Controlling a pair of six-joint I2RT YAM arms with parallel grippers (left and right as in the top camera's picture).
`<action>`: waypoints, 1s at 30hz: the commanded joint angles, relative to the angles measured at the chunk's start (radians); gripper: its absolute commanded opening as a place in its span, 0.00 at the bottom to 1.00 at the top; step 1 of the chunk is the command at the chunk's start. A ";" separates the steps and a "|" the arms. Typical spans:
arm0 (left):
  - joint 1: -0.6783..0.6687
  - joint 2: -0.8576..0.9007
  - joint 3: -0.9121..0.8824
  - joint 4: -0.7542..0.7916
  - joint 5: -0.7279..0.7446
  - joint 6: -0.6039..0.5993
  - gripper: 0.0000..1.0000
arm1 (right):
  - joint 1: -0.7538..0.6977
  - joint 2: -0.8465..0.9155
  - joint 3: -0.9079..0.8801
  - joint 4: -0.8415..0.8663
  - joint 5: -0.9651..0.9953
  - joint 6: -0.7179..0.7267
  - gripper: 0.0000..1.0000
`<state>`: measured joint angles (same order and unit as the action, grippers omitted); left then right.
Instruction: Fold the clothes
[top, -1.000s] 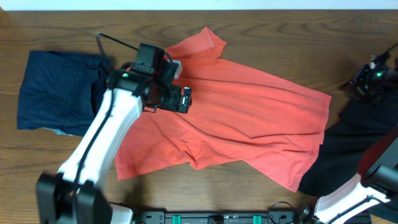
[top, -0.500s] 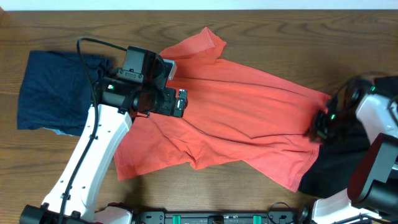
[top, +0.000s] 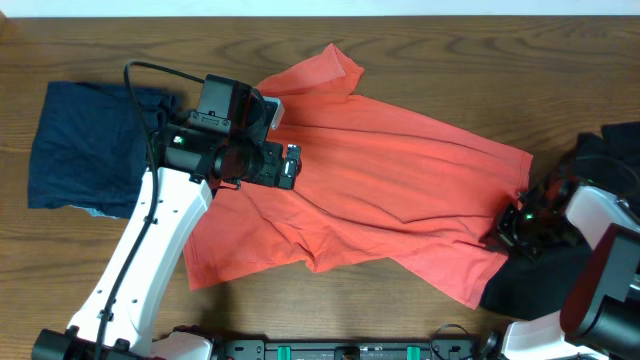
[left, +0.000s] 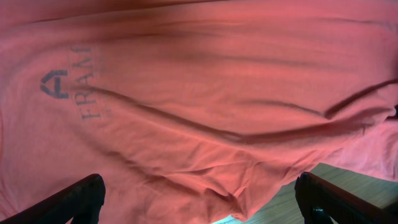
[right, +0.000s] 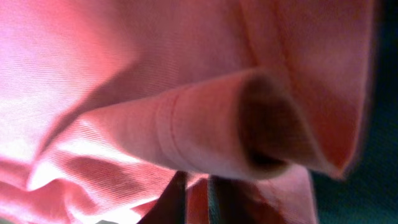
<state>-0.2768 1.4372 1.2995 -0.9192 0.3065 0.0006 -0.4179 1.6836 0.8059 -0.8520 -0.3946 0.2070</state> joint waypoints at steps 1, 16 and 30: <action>0.003 -0.006 0.014 -0.003 -0.013 0.006 0.98 | -0.061 -0.011 -0.009 0.064 -0.333 -0.281 0.25; 0.003 -0.006 0.014 -0.007 -0.013 0.006 0.98 | -0.316 -0.284 -0.022 -0.059 0.100 0.164 0.11; 0.003 -0.006 0.014 -0.008 -0.013 0.006 0.98 | -0.388 -0.277 -0.215 0.317 0.292 0.395 0.01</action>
<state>-0.2768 1.4372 1.2995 -0.9211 0.3065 0.0006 -0.7574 1.4052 0.5705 -0.5663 -0.2264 0.5179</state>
